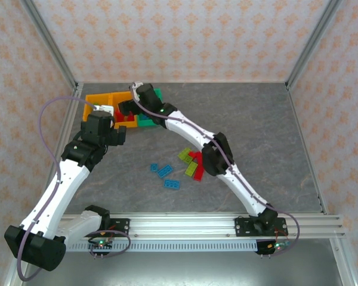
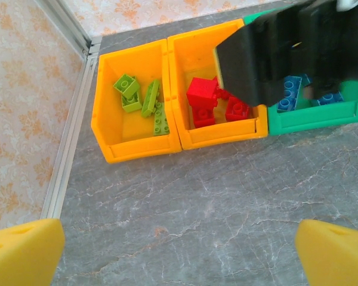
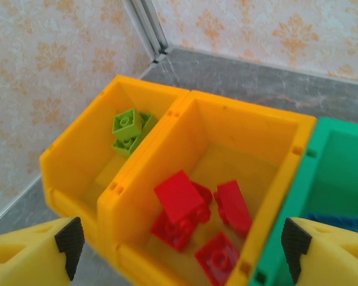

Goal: Sort the legos into containers by color

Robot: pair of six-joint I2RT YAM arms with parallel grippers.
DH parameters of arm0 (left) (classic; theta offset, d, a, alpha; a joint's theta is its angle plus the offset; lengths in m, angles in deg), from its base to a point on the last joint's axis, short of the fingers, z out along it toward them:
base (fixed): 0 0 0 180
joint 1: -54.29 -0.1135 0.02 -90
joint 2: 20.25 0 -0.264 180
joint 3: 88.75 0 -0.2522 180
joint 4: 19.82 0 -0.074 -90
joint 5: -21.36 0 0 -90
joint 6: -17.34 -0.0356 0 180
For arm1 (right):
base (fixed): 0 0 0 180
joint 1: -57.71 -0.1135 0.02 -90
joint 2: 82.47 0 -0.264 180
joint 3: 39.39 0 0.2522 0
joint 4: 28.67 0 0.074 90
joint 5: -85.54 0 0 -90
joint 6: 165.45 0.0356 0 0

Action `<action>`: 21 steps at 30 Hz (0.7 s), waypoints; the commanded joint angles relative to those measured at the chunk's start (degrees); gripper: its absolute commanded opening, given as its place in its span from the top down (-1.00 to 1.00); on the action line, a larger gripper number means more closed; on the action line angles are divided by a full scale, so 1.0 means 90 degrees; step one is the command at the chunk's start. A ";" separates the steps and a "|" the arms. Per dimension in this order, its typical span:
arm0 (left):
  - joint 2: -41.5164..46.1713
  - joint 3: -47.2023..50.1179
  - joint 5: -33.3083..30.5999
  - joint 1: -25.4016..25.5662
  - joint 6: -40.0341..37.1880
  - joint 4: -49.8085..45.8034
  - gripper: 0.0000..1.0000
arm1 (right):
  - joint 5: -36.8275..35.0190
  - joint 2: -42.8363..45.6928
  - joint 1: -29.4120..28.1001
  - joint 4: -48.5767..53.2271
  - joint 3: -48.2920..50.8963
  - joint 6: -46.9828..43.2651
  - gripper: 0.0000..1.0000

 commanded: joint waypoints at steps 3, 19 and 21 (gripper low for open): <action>-0.0091 -0.0066 -0.0124 -0.0049 0.0046 0.0014 -1.00 | 0.0195 0.2639 0.0133 0.1777 0.1539 -0.0012 -0.76; -0.0831 0.0055 0.2466 0.0921 0.3638 -0.0775 -1.00 | -0.1052 0.9505 0.0133 0.2151 0.8904 0.1570 -0.93; -0.1102 0.0300 0.2306 0.1384 0.4132 -0.0538 -1.00 | -0.1193 0.9947 0.0133 0.1976 0.9446 0.1991 -0.94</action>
